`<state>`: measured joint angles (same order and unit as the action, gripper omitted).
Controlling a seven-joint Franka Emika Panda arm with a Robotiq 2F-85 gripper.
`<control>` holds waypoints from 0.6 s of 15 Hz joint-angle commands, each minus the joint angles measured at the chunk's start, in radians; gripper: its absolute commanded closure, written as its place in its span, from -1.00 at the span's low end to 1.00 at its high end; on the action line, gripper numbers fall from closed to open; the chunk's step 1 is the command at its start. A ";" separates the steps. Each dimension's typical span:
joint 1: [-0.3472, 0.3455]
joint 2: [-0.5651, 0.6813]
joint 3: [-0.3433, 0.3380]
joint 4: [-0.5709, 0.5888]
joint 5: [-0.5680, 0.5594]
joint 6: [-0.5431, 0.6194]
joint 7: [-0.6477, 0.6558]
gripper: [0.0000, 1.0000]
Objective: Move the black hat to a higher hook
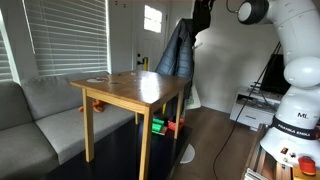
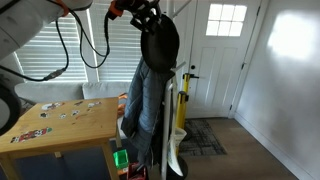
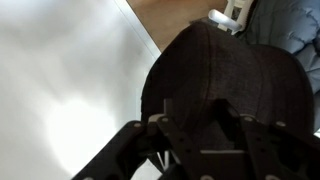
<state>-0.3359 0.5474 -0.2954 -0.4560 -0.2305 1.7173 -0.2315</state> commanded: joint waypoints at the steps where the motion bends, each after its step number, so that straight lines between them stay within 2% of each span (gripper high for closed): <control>1: 0.009 -0.026 0.020 0.006 -0.022 -0.048 -0.025 -0.61; 4: 0.023 -0.065 0.023 -0.007 -0.023 -0.088 -0.021 -0.98; 9: 0.056 -0.153 0.034 -0.019 -0.018 -0.345 -0.049 -1.00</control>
<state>-0.2970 0.4561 -0.2874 -0.4537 -0.2309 1.5063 -0.2417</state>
